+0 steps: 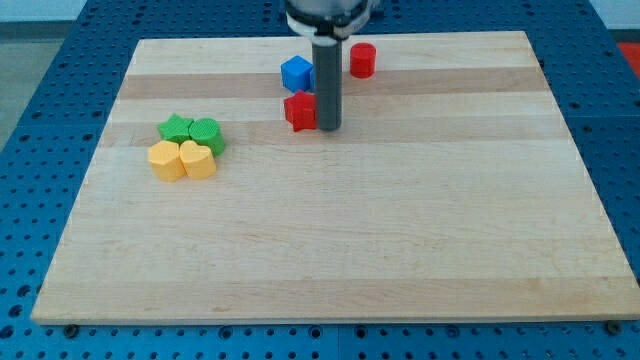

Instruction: Push the red star into the cube

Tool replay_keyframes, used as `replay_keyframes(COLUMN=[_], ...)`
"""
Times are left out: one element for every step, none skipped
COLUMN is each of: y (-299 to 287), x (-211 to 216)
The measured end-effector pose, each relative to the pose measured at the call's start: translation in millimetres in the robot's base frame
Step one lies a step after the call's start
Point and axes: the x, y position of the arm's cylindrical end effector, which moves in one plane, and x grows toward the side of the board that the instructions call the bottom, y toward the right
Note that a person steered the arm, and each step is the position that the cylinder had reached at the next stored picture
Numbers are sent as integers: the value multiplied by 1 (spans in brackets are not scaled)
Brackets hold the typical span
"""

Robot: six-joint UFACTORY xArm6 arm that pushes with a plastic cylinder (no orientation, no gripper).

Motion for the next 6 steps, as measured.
replay_keyframes(y=[-26,-45,-36,-35,-35,-35], x=[29,11,-4,-7,-25,-42])
